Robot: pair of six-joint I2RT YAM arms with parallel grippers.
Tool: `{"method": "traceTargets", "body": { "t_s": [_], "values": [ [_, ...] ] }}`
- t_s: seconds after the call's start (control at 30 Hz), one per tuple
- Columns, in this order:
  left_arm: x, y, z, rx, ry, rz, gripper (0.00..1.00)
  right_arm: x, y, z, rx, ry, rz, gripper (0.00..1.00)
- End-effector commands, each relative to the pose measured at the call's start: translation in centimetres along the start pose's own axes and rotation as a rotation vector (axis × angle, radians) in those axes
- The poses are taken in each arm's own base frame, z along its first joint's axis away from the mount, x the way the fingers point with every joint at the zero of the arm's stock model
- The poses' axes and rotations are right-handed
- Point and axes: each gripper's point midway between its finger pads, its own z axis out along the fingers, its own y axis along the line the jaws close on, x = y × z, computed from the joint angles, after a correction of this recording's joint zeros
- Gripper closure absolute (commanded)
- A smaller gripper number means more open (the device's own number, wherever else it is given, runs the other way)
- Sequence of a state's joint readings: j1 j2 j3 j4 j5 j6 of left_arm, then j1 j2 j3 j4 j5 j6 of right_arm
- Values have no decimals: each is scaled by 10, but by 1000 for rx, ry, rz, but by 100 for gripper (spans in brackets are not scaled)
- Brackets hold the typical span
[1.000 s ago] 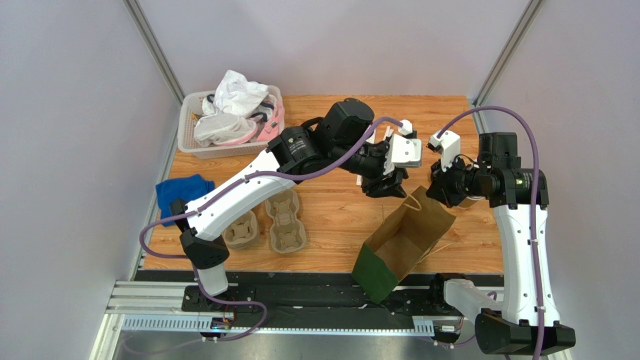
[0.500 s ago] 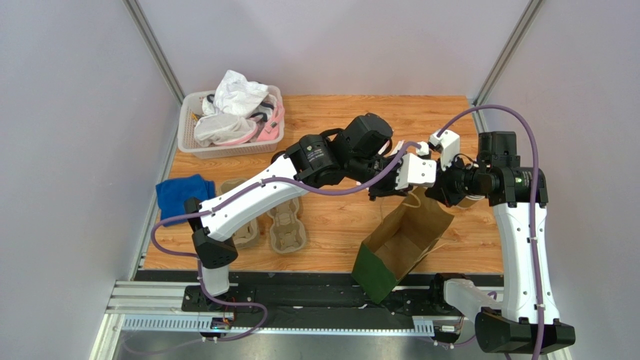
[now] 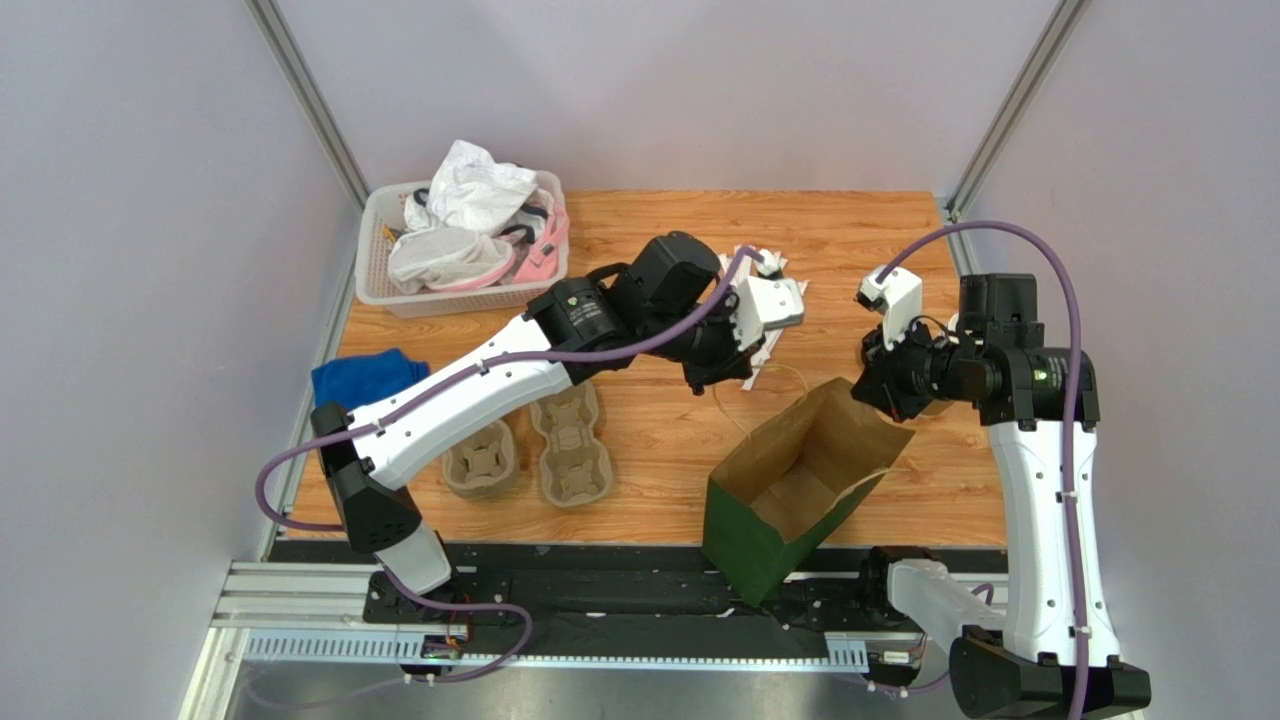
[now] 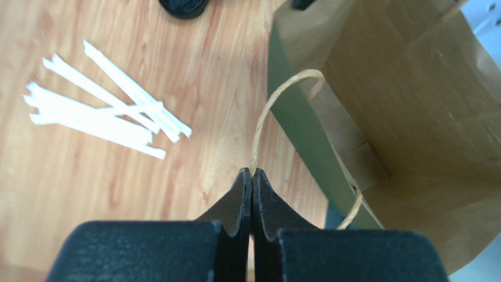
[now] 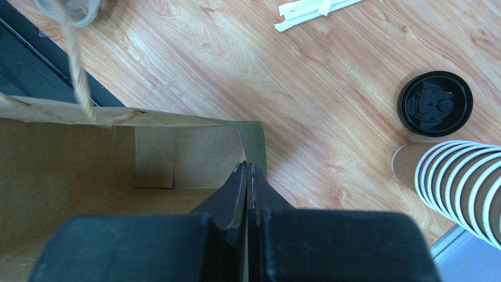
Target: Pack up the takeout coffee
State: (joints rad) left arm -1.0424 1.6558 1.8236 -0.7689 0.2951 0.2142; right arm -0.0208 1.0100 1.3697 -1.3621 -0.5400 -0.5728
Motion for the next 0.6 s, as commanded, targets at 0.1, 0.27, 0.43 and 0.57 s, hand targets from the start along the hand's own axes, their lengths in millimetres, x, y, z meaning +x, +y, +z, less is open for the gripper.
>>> {"method": "traceTargets", "body": {
  "t_s": [0.1, 0.27, 0.43, 0.57],
  "values": [
    [4, -14, -1, 103, -40, -294, 100, 42, 32, -11, -82, 154, 120, 100],
    [17, -22, 13, 154, -6, -424, 100, 42, 31, -12, -76, 145, 108, 100],
    [37, -30, 31, 211, 55, -518, 100, 43, 31, -12, -73, 147, 103, 100],
    [51, -35, 40, 236, 97, -566, 100, 43, 30, -12, -66, 143, 95, 100]
  ]
}}
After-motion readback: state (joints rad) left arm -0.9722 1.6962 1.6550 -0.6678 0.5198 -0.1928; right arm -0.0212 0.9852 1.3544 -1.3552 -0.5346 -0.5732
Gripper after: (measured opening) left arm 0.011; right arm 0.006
